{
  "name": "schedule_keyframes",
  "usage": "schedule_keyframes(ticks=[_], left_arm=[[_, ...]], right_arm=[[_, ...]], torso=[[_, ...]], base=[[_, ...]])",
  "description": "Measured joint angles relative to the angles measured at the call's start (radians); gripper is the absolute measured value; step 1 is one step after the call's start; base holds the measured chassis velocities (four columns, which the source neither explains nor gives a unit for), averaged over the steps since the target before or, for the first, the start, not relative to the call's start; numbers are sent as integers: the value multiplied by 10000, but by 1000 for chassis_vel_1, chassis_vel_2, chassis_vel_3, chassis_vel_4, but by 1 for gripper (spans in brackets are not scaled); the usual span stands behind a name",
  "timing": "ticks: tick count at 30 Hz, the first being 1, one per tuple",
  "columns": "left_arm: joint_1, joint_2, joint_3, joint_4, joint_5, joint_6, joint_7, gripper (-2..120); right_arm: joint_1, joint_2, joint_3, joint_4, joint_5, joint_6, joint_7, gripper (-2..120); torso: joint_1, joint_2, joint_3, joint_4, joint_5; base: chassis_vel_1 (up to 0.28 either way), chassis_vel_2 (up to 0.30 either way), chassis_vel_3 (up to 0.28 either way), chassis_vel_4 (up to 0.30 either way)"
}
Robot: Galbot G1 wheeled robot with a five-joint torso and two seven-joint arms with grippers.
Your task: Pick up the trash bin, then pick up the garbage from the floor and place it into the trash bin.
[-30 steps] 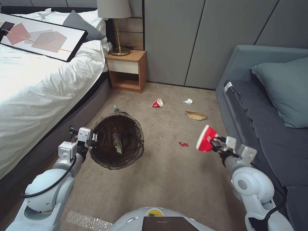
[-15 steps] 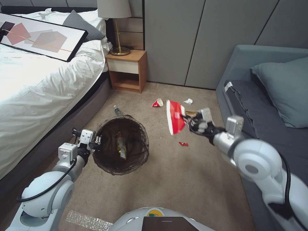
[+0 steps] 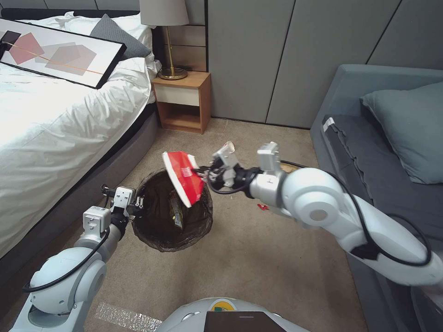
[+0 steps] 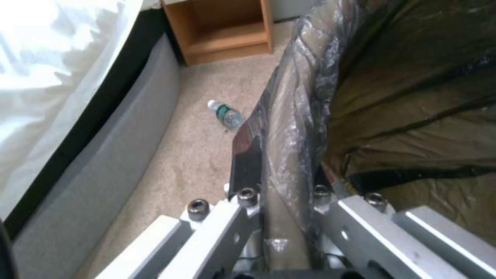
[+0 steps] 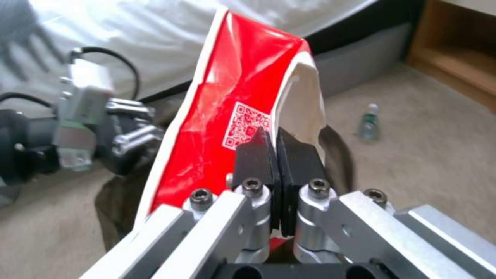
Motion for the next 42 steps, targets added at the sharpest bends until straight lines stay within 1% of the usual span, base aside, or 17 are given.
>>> schedule_keyframes(ticks=[1,3,5,7,13,24,27,28,30,32,33,36,38,39,40,41,42], left_arm=[[0,0,0,0,0,0,0,0],[-59,-25,1,40,57,-1,9,0],[-81,-31,1,58,68,-1,12,0],[-109,-56,-3,118,101,-3,25,0],[-143,-110,-93,162,134,-3,50,0],[-289,-61,-185,262,32,-12,92,0],[-323,-59,-183,283,5,-13,99,0],[-333,-55,-183,291,-6,-13,99,0],[-347,-51,-185,301,-17,-13,100,0],[-360,-42,-196,316,-41,-16,104,0],[-360,-42,-196,316,-41,-16,104,0],[-362,-23,-211,344,-53,-18,110,0],[-365,-21,-213,349,-53,-18,112,0],[-388,-10,-215,377,-58,-20,120,0],[-409,-6,-215,395,-59,-20,122,0],[-409,-6,-215,395,-59,-20,122,0],[-429,-6,-215,412,-59,-20,123,0]], right_arm=[[0,0,0,0,0,0,0,0],[693,326,-701,-305,211,2,217,0],[880,479,-928,-435,302,6,314,0],[1213,935,-1499,-795,606,20,679,0],[1252,1681,-2510,-1648,365,22,945,0],[514,2097,-3028,-2848,-594,72,871,0],[408,2205,-3054,-2983,-659,74,872,0],[391,2237,-3065,-3038,-688,58,864,3],[374,2266,-3073,-3087,-742,43,846,0],[342,2375,-3079,-3180,-906,58,838,12],[342,2375,-3079,-3180,-906,58,838,12],[427,2436,-3078,-3151,-1009,130,843,26],[444,2440,-3072,-3130,-1007,137,844,28],[510,2428,-3029,-3042,-986,158,869,36],[541,2411,-3000,-2985,-976,179,878,40],[541,2411,-3000,-2985,-976,179,878,40],[567,2382,-2969,-2907,-943,196,902,45]], torso=[[0,0,0,0,0],[0,0,0,0,-1],[0,0,0,0,0],[0,0,0,-3,-1],[0,0,0,-1,0],[0,0,-1,-2,3],[-1,0,-1,-2,3],[0,0,-1,-2,3],[-1,0,-1,-2,2],[0,0,-1,-2,3],[0,0,-1,-2,3],[0,0,-1,-1,3],[-1,0,-1,-1,3],[-1,0,0,0,3],[0,0,-1,-1,3],[0,0,-1,-1,3],[0,0,-1,-1,3]], base=[[0,0,0,0],[0,0,0,0],[0,0,0,0],[0,0,0,0],[0,0,0,0],[0,0,0,0],[0,0,0,0],[0,0,0,0],[0,0,0,0],[0,0,0,0],[0,0,0,0],[0,0,0,0],[0,0,0,0],[0,0,0,0],[0,0,0,0],[0,0,0,0],[0,0,0,0]])
